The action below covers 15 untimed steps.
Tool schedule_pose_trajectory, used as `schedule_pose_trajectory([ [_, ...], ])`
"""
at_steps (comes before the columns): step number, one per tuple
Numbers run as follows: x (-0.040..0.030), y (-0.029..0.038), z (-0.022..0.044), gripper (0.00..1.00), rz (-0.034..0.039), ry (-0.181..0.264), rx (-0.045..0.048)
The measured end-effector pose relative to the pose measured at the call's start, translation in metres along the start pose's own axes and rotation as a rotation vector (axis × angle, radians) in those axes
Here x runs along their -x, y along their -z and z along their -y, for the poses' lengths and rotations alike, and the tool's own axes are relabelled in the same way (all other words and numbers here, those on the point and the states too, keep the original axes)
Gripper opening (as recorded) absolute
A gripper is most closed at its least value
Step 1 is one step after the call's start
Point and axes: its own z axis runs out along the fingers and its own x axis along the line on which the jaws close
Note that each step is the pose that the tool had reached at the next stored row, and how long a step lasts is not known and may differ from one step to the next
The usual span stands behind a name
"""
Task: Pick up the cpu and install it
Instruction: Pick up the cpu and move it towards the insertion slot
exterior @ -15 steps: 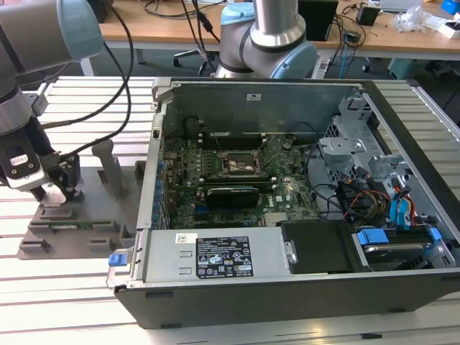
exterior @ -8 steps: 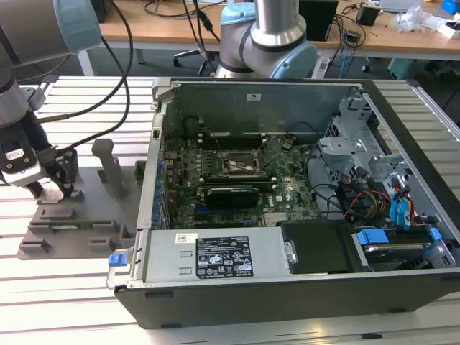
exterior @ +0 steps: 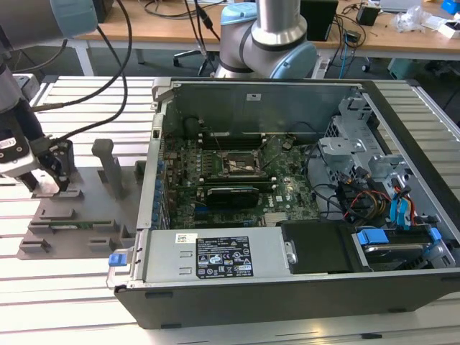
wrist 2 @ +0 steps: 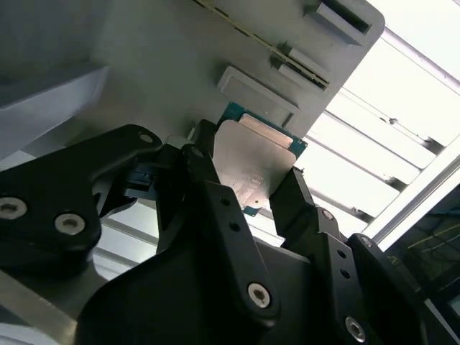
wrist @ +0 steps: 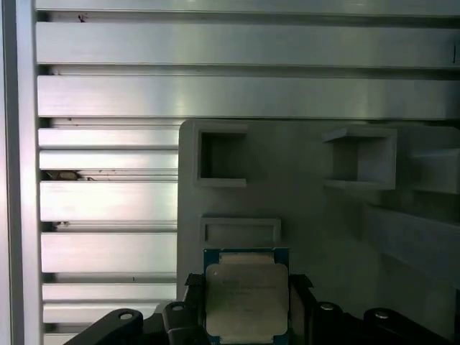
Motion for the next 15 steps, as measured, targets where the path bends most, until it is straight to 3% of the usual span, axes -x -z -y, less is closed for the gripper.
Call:
schedule_pose_trajectory([
  [6, 0.0005, 0.0215, 0.0007, 0.55, -0.0001, 0.0, -0.0001],
  [15, 0.0009, 0.0415, 0.0014, 0.55, -0.0001, 0.0, -0.0004],
])
